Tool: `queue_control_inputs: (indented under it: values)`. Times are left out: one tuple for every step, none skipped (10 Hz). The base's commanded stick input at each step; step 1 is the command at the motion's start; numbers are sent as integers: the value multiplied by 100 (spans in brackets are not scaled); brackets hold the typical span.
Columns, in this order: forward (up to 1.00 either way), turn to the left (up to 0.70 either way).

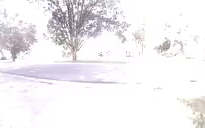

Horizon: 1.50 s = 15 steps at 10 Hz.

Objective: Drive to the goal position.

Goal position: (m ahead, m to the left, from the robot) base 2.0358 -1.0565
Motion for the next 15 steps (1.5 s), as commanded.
queue_control_inputs:
  values:
    - [6,1]
    - [6,1]
    - [6,1]
    - [6,1]
    - [6,1]
    - [6,1]
    - [6,1]
    - [6,1]
    - [6,1]
    - [6,1]
    - [6,1]
    - [6,1]
    - [6,1]
    - [6,1]
    - [6,1]
